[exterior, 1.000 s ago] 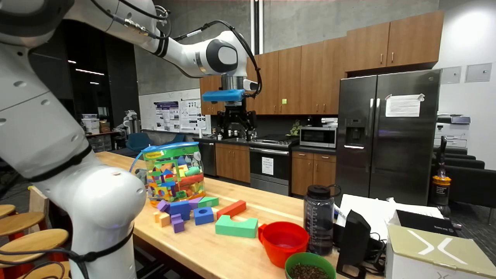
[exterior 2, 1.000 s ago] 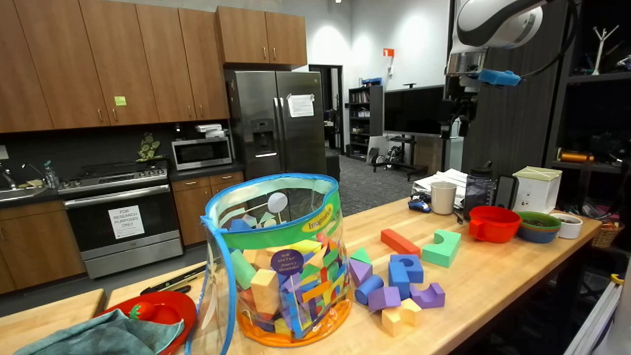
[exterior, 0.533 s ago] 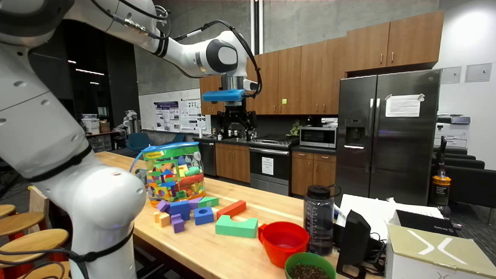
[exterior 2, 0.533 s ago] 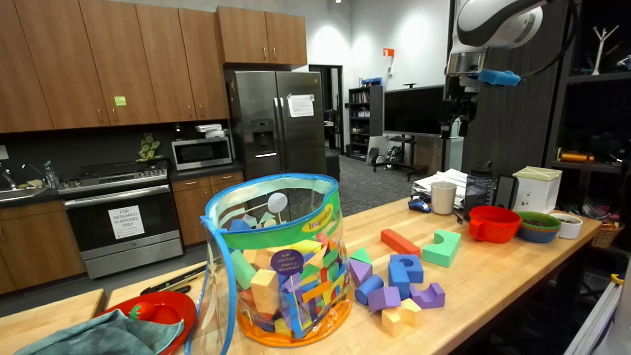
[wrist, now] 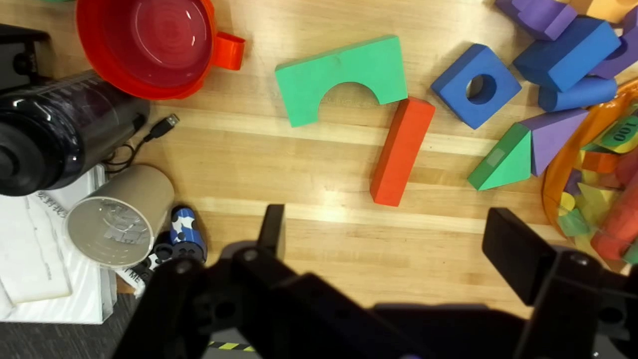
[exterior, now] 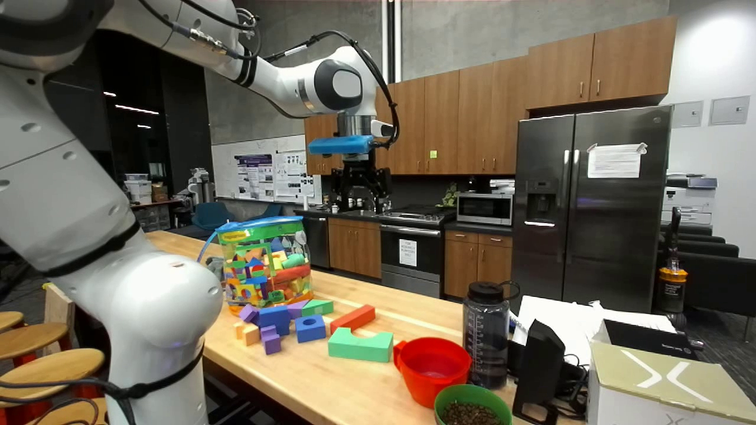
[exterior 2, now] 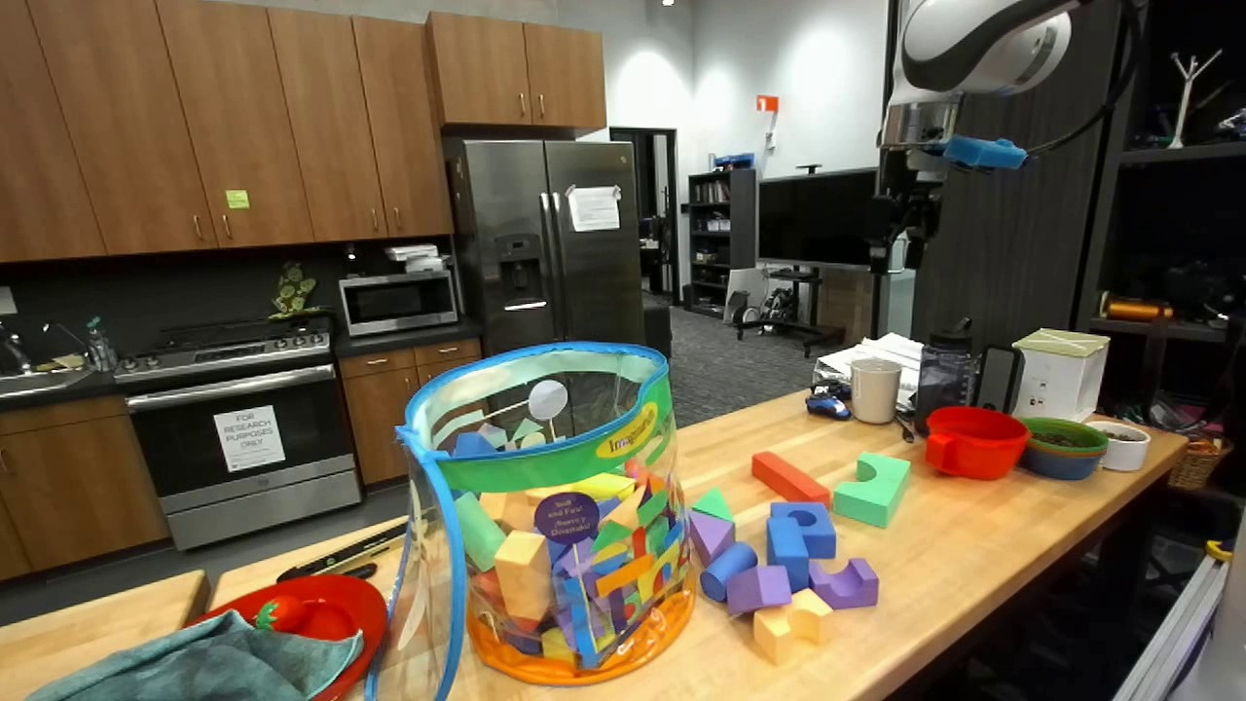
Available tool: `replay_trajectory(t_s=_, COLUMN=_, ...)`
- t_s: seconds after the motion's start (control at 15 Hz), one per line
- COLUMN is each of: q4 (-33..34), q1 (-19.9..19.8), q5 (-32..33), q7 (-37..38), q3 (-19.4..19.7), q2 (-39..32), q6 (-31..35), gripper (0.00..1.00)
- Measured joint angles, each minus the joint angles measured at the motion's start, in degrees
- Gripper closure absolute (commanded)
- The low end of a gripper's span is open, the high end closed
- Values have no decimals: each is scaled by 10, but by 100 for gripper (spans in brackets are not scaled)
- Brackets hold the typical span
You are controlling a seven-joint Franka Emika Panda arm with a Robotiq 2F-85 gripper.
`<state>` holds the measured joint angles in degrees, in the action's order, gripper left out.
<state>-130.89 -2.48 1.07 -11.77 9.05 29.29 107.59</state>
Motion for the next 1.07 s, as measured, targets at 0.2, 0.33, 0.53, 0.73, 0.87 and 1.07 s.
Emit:
replay_trajectory(t_s=0.2, q4=55, q1=7, q5=-1, q7=-13, q3=-6, q2=-21, q6=0, gripper=0)
replay_trajectory(t_s=0.33, q4=118, q1=22, q5=-6, q7=-28, q3=-13, q2=-48, q6=-1, gripper=0)
replay_trajectory(t_s=0.53, q4=215, q1=49, q5=-29, q7=-59, q3=-25, q2=-100, q6=0, gripper=0)
replay_trajectory(t_s=0.73, q4=292, q1=74, q5=-77, q7=-94, q3=-41, q2=-156, q6=11, gripper=0)
replay_trajectory(t_s=0.87, q4=320, q1=90, q5=-124, q7=-118, q3=-59, q2=-189, q6=26, gripper=0)
replay_trajectory(t_s=1.07, q4=324, q1=115, q5=-201, q7=-152, q3=-93, q2=-224, q6=41, gripper=0)
